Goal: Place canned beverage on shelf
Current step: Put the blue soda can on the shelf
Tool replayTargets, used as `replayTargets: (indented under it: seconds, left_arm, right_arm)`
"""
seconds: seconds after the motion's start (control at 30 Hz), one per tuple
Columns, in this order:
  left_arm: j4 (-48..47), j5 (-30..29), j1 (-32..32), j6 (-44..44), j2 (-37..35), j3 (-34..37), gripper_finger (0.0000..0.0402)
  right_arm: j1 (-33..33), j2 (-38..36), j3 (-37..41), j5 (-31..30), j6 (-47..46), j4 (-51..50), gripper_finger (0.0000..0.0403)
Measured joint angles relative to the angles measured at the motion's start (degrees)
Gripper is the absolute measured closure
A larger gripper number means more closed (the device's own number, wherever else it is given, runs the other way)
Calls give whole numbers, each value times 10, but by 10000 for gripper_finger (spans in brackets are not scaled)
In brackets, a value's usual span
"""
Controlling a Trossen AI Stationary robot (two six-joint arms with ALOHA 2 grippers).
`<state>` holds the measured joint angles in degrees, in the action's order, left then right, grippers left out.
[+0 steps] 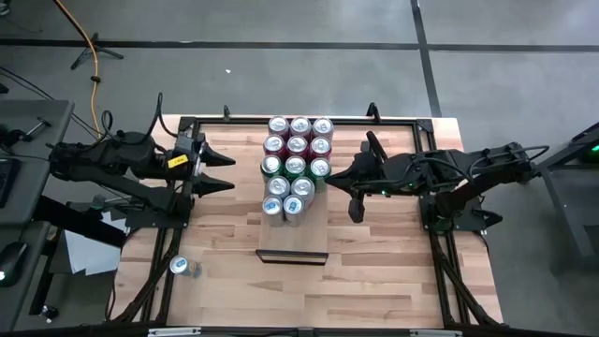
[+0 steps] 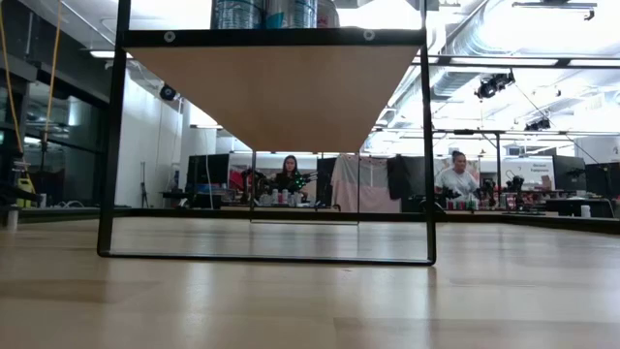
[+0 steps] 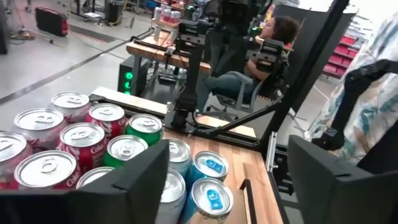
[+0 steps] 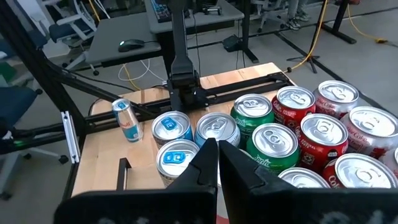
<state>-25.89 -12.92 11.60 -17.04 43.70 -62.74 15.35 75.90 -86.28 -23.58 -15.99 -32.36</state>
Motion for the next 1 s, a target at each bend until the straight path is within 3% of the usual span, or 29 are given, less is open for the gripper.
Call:
replayTargets:
  seconds: [0.2, 0.37, 0.5, 0.67, 0.8, 0.9, 1.0]
  left_arm:
    - [0, -9, 0, 9, 2, 0, 98]
    - [-6, -8, 0, -10, 2, -1, 92]
    - [-122, 22, 4, -87, 22, -32, 93]
    - [-359, 112, 51, -267, 89, -100, 94]
    - [-533, 165, 138, -431, 142, -116, 94]
    - [-606, 171, 221, -556, 175, -116, 94]
    - [-611, 171, 302, -687, 196, -109, 94]
  right_arm:
    - [0, 0, 0, 0, -21, 0, 403]
    - [0, 0, 0, -1, -21, 0, 403]
    - [0, 0, 0, -7, -20, 0, 403]
    - [-8, 0, 0, -7, -21, -9, 403]
    - [-16, 0, 0, -8, -20, -35, 403]
    - [-23, 0, 0, -8, -20, -60, 403]
    - [-29, 0, 0, -7, -16, -79, 403]
